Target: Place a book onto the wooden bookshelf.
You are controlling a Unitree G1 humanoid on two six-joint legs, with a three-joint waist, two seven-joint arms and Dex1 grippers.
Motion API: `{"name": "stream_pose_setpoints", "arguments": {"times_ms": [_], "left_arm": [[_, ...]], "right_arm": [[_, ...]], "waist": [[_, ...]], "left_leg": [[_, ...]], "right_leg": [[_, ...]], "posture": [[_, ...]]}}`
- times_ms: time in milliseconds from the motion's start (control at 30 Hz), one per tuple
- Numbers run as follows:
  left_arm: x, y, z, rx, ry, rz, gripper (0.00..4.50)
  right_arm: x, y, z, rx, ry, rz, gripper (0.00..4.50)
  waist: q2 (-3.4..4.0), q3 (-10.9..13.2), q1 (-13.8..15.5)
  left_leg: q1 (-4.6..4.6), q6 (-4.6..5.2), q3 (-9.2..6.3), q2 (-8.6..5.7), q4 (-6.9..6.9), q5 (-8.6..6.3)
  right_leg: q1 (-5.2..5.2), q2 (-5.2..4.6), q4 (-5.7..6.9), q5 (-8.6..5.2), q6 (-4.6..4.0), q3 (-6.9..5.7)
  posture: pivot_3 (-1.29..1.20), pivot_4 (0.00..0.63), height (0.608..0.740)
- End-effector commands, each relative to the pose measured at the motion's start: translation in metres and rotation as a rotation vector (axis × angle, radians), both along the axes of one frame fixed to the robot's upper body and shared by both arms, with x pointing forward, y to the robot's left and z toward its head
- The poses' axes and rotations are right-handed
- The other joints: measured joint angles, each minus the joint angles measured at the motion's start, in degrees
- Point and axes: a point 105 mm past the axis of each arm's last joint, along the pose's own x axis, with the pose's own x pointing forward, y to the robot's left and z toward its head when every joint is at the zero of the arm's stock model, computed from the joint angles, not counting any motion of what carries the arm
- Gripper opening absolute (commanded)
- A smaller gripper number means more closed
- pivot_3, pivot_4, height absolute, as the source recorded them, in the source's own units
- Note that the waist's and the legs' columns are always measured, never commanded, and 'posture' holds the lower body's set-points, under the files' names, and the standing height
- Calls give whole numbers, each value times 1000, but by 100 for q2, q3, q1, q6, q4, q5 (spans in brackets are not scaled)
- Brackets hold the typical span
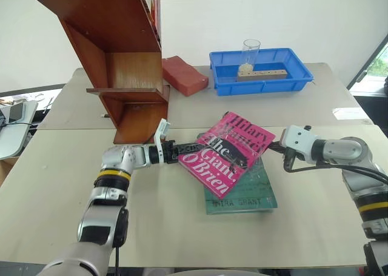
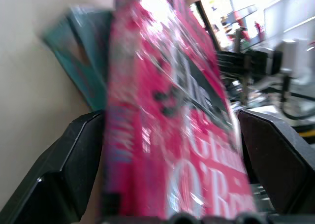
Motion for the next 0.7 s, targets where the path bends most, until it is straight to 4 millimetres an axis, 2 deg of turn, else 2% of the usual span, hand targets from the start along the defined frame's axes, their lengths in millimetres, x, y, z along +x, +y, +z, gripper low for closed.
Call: {"name": "stream_pose_setpoints", "arguments": {"times_ms": [33, 167, 300, 500, 600, 700], "left_arm": [[-19, -5, 9, -36, -1, -26, 4500], [-31, -9, 9, -76, 19, 7, 4500], [-38, -10, 18, -121, 14, 31, 4500], [-39, -4, 30, -170, 13, 70, 4500], [-40, -4, 30, -168, 22, 74, 3660], [-43, -6, 30, -169, 25, 61, 2238]], "right_arm": [[5, 17, 10, 13, -51, 99, 44], [6, 33, 10, 39, -63, 181, 44], [5, 48, 14, 60, -82, 253, 44], [-1, 57, 12, 51, -77, 312, 44], [-2, 55, 11, 43, -75, 317, 0], [-4, 52, 12, 40, -73, 314, 0]], "waist": [[0, 0, -6], [-1, 1, 40], [-1, 1, 61], [-1, 1, 59], [-1, 1, 67], [-1, 1, 67]], "left_leg": [[1, -1, -2, 0, 0, 0], [5, -23, -7, -1, 1, 14], [5, -32, -9, -4, 0, 18], [5, -33, -12, -4, -1, 19], [7, -34, -14, -6, -1, 19], [13, -34, -17, -7, -1, 19]], "right_leg": [[1, 0, 0, 0, -1, -1], [13, -2, 0, 0, -1, -4], [17, -3, -2, 0, -1, -3], [19, -3, -6, 1, -1, -4], [25, -3, -7, 1, -1, -4], [35, -3, -14, 1, -1, -5]], "posture": [[0, 150, 649], [0, 150, 649], [0, 150, 649], [0, 150, 649], [0, 150, 649], [0, 150, 649]]}}
